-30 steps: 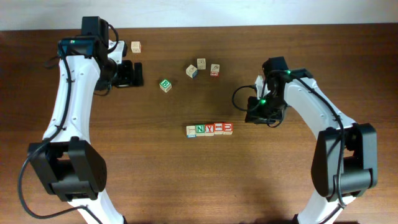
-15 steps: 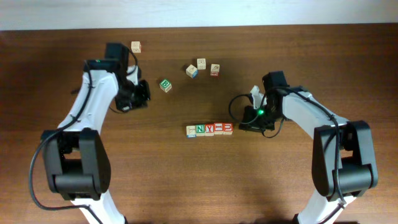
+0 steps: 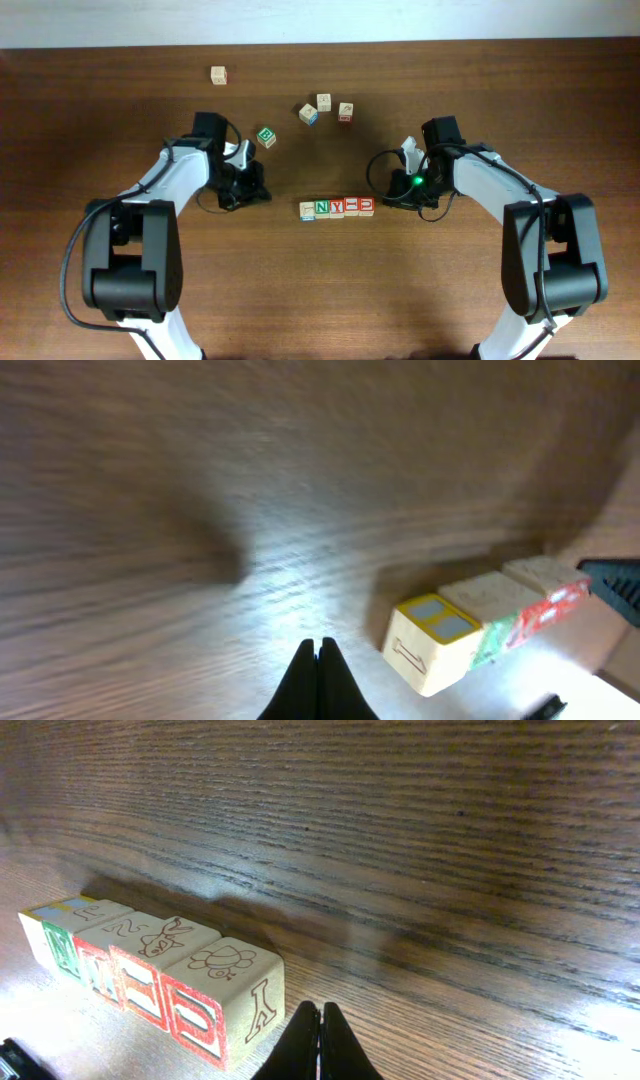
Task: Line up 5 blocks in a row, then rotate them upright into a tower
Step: 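Lift the right gripper away and move the left gripper toward the row, then lower the left gripper against the left end block of the row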
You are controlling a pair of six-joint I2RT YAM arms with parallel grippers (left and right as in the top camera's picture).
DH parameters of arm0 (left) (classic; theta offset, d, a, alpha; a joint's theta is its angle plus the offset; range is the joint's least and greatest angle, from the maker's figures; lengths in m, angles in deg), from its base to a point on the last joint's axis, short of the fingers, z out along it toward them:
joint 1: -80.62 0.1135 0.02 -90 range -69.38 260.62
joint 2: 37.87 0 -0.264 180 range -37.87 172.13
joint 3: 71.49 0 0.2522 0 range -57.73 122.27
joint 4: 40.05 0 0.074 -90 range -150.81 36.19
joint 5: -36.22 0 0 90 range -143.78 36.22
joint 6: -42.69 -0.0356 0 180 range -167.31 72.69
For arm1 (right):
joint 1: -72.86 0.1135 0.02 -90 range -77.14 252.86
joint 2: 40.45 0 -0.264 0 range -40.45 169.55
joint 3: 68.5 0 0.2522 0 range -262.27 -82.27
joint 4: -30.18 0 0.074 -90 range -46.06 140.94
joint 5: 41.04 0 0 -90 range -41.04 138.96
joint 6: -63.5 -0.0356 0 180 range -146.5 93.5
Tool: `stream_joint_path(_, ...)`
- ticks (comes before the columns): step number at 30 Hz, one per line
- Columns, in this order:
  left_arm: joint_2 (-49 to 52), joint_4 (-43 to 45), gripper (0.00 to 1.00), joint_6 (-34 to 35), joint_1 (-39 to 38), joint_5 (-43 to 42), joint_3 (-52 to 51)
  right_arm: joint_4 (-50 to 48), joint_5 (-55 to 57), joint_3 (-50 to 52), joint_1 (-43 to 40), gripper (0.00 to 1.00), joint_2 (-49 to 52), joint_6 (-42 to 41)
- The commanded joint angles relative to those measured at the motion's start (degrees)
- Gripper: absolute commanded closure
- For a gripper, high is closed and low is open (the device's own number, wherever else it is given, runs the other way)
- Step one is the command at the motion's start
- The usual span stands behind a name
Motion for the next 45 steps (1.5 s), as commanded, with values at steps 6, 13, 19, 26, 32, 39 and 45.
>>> stream_joint_path(6, 0.28, 1.62, 1.00, -1.31, -4.28, -3.61, -4.48, -0.09, -0.96, 0.42, -0.31, 0.95, 0.07, -0.31)
stream_joint_path(13, 0.28, 0.96, 1.00, -0.63, -6.54, -4.37, -4.46, 0.83, -0.94, 0.42, -0.31, 0.96, 0.07, -0.31)
stream_joint_path(19, 0.28, 0.68, 1.00, -0.68, -8.76, -4.02, -4.46, 0.98, -0.96, 0.42, -0.31, 0.96, 0.07, -0.31)
stream_joint_path(26, -0.68, -2.27, 1.00, -0.66, -14.25, 6.05, -4.46, 1.01, -0.92, 0.42, -0.26, 0.95, 0.07, -0.31)
stream_joint_path(32, -4.50, -2.32, 1.00, 0.04, -15.02, 11.93, -4.46, 1.18, -0.90, 0.42, -0.26, 0.96, 0.07, -0.31)
stream_joint_path(39, -5.75, -0.81, 1.00, 1.55, -17.07, 13.88, -4.46, 1.22, -0.90, 0.42, -0.26, 0.96, 0.07, -0.28)
stream_joint_path(45, -5.75, -0.66, 1.00, 3.17, -19.65, 15.87, -4.46, 1.22, -0.90, 0.42, -0.26, 0.96, 0.07, -0.28)
